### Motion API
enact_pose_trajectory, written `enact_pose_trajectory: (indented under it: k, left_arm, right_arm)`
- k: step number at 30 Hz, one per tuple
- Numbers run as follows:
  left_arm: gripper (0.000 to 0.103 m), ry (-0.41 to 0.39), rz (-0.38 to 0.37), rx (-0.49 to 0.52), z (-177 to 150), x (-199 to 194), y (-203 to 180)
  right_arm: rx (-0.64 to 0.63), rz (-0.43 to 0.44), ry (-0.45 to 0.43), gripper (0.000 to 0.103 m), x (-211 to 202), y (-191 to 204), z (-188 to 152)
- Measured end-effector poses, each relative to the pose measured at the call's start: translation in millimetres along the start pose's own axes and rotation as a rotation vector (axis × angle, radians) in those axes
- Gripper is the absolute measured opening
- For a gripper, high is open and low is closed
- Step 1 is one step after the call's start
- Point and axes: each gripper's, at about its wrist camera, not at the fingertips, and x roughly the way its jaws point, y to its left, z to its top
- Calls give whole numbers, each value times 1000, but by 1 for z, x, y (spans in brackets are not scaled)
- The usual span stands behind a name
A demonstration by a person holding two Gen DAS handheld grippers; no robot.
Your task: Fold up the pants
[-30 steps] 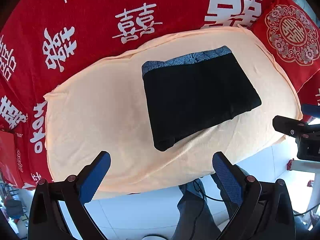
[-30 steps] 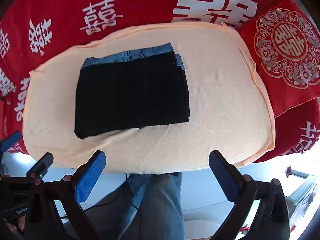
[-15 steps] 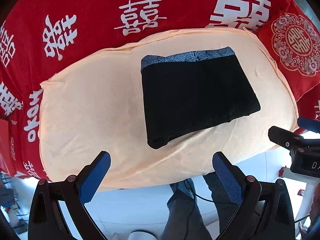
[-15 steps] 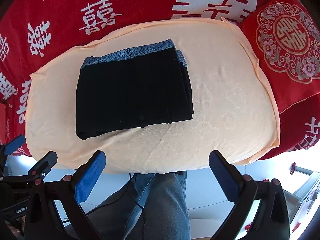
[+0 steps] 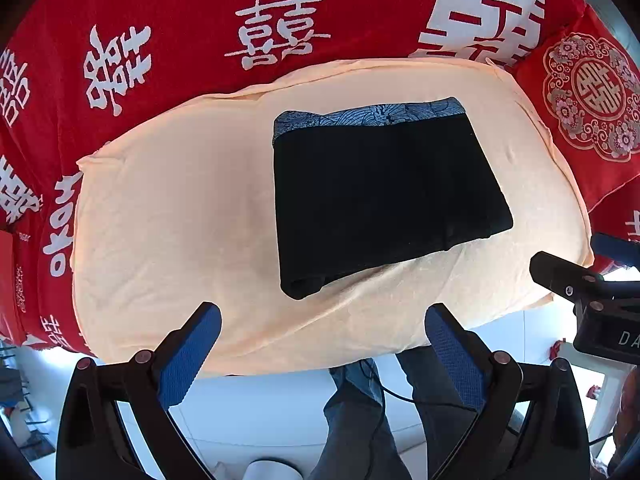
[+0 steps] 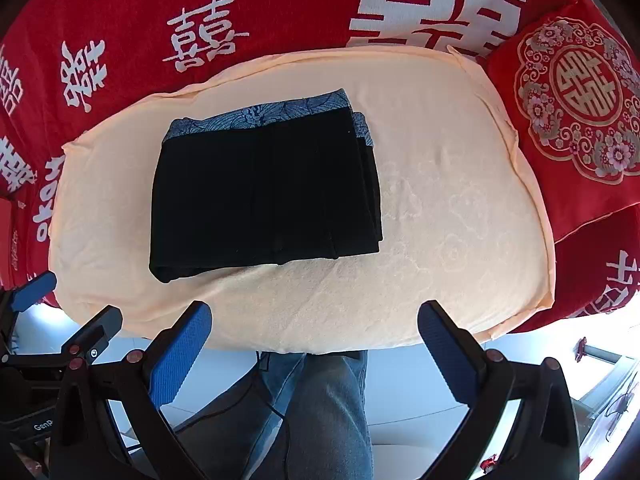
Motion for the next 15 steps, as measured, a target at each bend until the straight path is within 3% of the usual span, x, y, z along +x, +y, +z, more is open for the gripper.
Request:
enact_pose_trajectory:
  k: [15]
  left_arm:
    - [102,-29,9,-16,6,1,-7]
  right_arm:
    - [-26,-4,-8,103,1,0,7]
